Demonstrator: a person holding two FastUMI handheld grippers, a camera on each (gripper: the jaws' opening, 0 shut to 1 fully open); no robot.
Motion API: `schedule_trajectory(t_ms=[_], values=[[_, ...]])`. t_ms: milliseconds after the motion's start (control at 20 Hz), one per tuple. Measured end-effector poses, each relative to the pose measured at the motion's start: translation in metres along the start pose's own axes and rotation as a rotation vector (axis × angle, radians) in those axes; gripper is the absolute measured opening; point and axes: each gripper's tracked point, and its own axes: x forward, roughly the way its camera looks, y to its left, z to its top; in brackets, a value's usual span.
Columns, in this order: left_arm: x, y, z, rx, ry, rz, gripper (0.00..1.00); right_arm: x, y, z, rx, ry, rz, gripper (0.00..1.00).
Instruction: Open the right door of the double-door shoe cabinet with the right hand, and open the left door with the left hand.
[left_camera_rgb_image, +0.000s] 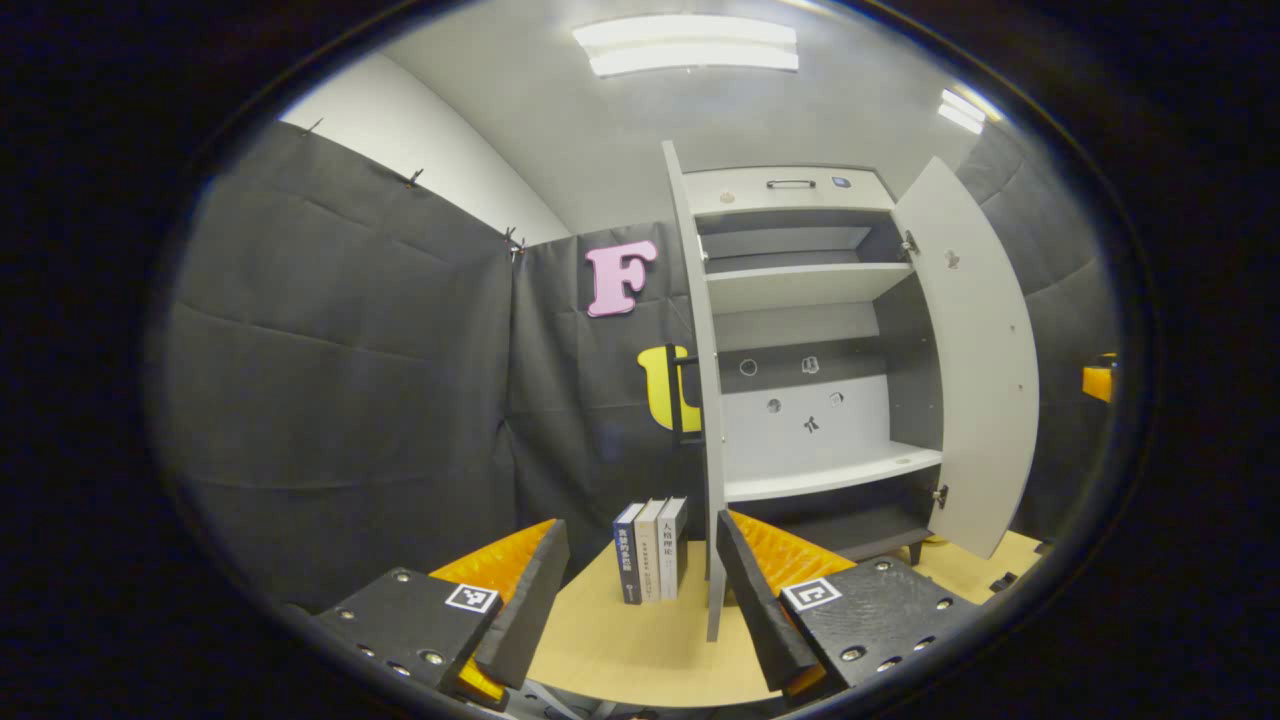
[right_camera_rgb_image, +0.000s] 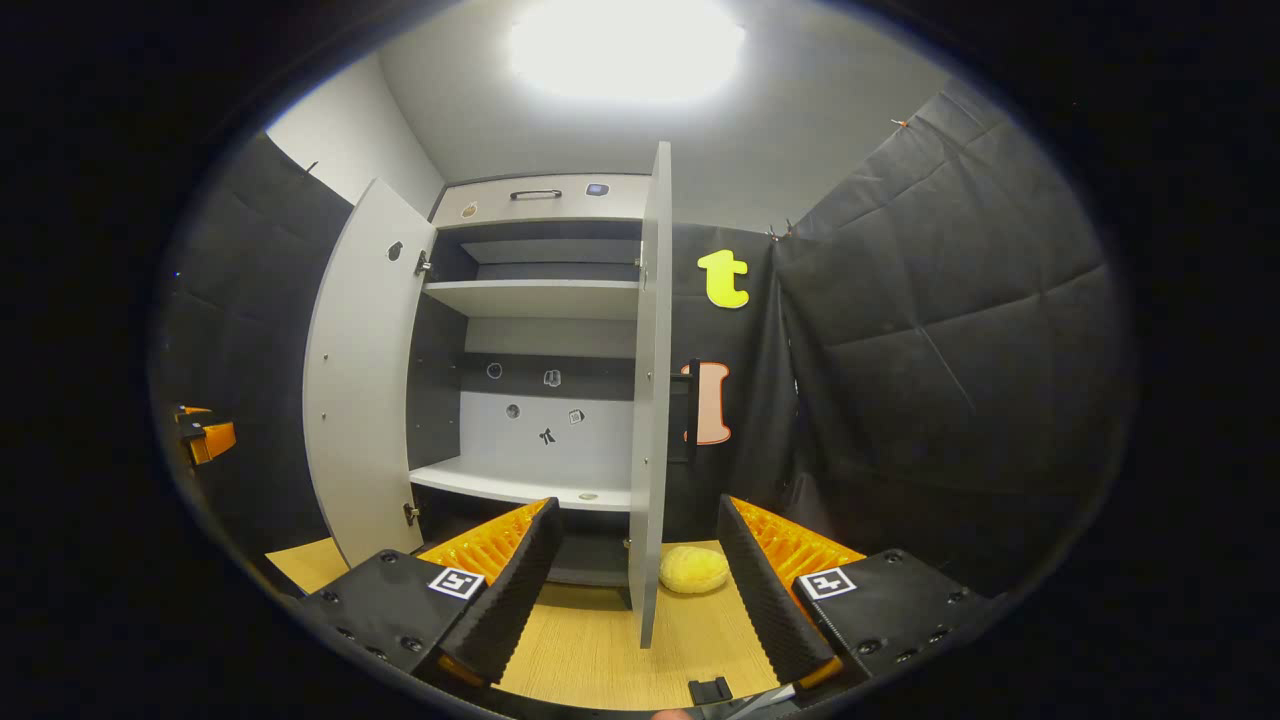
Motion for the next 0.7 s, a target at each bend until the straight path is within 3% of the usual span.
schedule_trajectory(t_ms=[700], values=[[-0.002, 0.007, -0.003, 0.036, -0.008, 0.012, 0.88, 0.0, 0.011, 0.005, -0.014, -0.005, 0.005, 0.96]])
